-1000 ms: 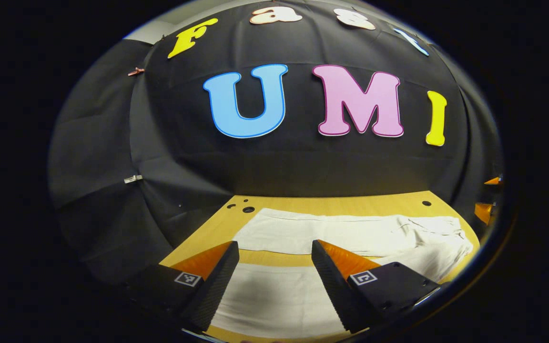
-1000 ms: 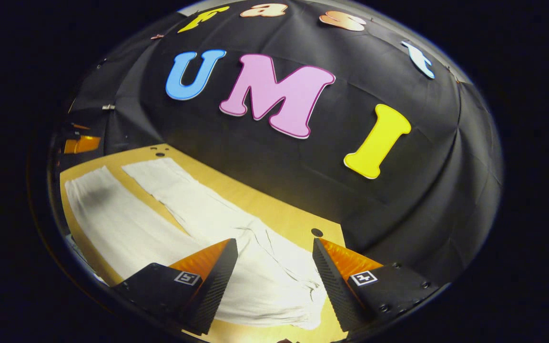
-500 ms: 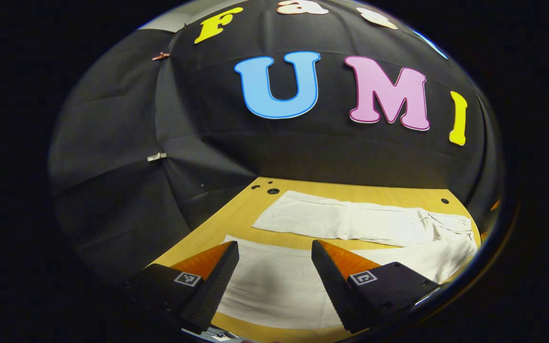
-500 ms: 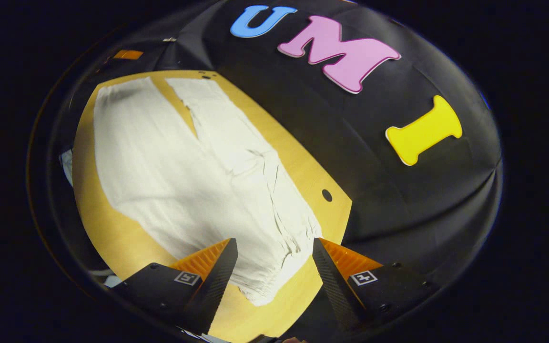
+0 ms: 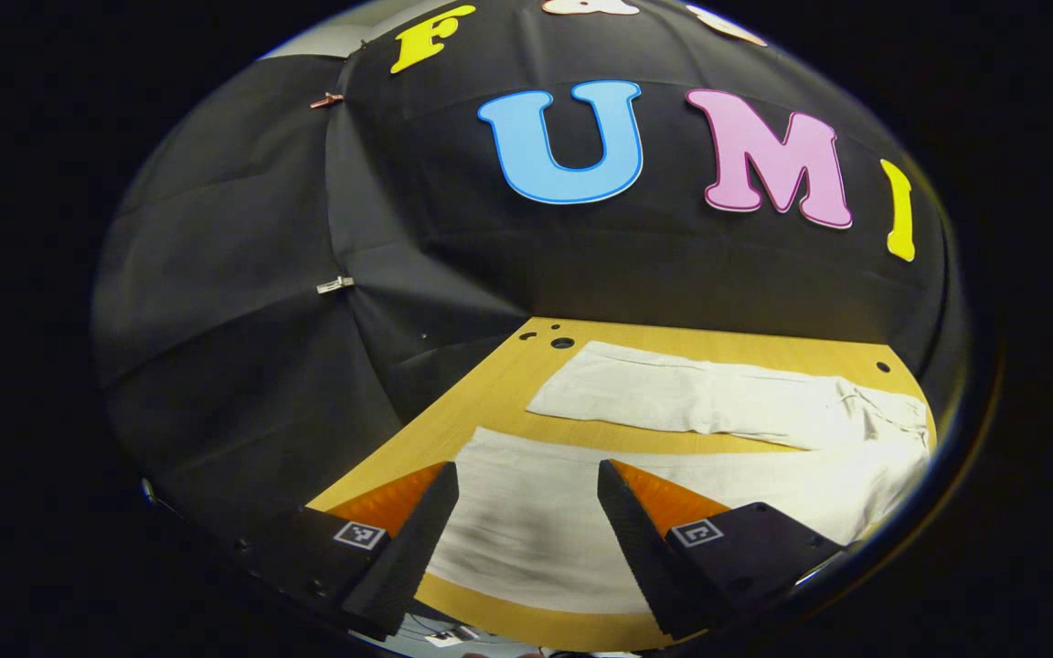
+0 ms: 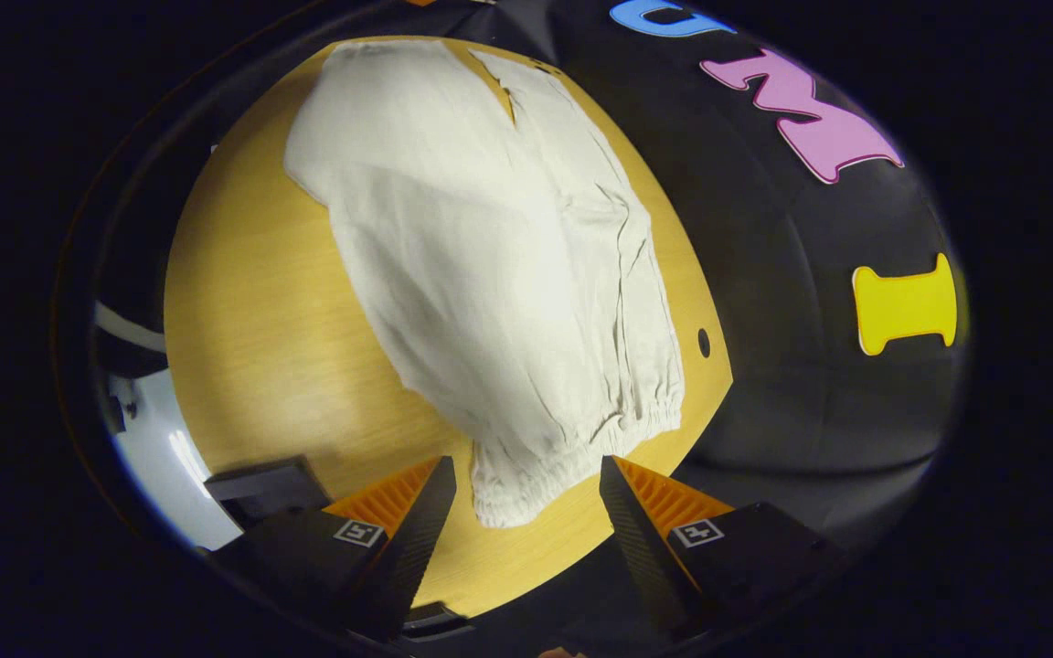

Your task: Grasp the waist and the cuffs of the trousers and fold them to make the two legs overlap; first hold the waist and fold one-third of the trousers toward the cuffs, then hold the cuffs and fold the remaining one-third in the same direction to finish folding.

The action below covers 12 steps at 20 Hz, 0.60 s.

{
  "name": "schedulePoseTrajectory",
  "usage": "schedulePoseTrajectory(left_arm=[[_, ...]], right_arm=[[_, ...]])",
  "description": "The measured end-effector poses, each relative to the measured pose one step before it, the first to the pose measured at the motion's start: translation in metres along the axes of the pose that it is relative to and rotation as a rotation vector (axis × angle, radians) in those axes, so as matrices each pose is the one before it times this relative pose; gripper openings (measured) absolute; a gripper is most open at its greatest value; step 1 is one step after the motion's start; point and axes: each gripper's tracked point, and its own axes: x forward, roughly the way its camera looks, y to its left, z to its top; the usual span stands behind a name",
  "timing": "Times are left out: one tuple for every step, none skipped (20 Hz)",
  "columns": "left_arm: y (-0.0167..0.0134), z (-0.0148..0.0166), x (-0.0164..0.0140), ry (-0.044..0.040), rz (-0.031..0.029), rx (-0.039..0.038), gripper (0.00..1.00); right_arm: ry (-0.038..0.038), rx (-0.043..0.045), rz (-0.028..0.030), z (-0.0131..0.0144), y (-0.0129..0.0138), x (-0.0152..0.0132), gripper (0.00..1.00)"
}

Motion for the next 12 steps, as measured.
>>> schedulePoseTrajectory(left_arm=[[0.00491,-0.00126,-0.00064,0.00542,0.01147,0.00614,0.97],[0.00429,-0.00271,-0.00049,0.00798,0.01166,0.00295,0.98],[0.00423,-0.00148,-0.00031,0.00912,0.0122,-0.00158,0.97],[0.00346,-0.00352,-0.00024,0.00908,0.00834,-0.00497,0.97],[0.00217,-0.00101,-0.00057,0.00498,0.00864,0.00044,0.97],[0.00144,-0.00222,-0.00007,0.00209,0.0079,0.01012,0.97],[0.0016,-0.00099,-0.00096,0.0023,0.00683,0.01482,0.97],[0.00112,0.00085,0.00011,-0.00125,0.00348,0.01154,0.98],[0.00074,0.00051,-0.00072,-0.00258,-0.00194,0.00555,0.98],[0.00005,-0.00219,-0.00009,0.0011,-0.00171,0.00128,0.98],[0.00045,-0.00287,0.00165,0.0088,-0.00092,-0.00036,0.98],[0.00082,-0.00671,0.00044,0.01201,0.00007,0.00399,0.97]], right_arm=[[0.01403,0.00076,-0.00872,-0.00514,-0.00062,0.00366,0.98],[0.01013,-0.0044,-0.01136,-0.00329,-0.00131,0.00405,0.98],[0.00573,-0.01176,-0.00456,-0.00143,-0.0003,0.00446,0.99],[0.0033,-0.01986,-0.00709,-0.00018,0.00008,0.00462,0.98],[0.00802,-0.02616,-0.0123,-0.00081,-0.00077,0.00513,0.98],[0.019,-0.02815,-0.00916,-0.00195,0.00139,0.00693,0.98],[0.00745,-0.01935,-0.01978,0.00131,-0.00104,0.00235,0.98],[-0.00116,-0.01849,-0.0214,0.00404,-0.00235,0.00443,0.95],[0.00074,-0.01408,-0.01132,0.00227,-0.0006,0.00029,0.94],[0.00526,-0.00976,-0.00313,0.00016,0.00075,0.0027,0.93],[0.00458,-0.00031,0.00041,0.00041,-0.00029,0.00137,0.93],[0.00804,0.00493,0.00322,-0.00033,-0.00144,0.00355,0.91]])
